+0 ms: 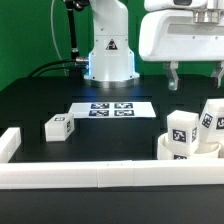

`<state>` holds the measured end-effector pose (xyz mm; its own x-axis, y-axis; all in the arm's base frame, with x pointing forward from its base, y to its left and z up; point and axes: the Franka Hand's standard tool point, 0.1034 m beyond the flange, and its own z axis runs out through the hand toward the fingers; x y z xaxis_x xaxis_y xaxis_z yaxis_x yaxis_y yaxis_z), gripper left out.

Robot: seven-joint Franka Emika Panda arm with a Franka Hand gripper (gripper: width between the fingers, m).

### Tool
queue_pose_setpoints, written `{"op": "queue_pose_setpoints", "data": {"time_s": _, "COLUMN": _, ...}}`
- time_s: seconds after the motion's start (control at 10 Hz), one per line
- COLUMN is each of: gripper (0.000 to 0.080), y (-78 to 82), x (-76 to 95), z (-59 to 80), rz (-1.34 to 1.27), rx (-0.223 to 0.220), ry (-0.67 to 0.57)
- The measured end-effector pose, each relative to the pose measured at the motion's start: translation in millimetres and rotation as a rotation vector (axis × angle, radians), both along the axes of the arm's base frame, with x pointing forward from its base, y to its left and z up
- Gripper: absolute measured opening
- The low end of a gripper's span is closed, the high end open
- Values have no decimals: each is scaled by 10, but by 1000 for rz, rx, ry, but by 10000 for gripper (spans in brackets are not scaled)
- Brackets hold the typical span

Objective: Assemble stool

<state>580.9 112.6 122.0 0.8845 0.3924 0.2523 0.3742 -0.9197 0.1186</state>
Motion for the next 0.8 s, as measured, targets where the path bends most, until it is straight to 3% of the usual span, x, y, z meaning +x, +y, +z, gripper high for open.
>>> {"op": "queue_pose_setpoints", "data": {"time_s": 0.3, "gripper": 650, "y": 0, "x": 0, "z": 0, "rz": 0, "rx": 0, "ry": 0}}
{"op": "queue_pose_setpoints", "data": {"time_s": 0.4, "gripper": 650, "y": -72, "x": -216, "z": -139, "rz": -17, "rx": -22, "ry": 151}}
{"op": "queue_pose_setpoints", "data": {"time_s": 0.5, "gripper": 650, "y": -78, "x": -109, "z": -54, "rz": -23, "rx": -19, "ry": 146}}
{"op": "queue_pose_setpoints", "data": {"time_s": 0.8, "gripper": 650, "y": -124, "x": -8, "z": 62, "rz": -34, "rx": -30, "ry": 233}}
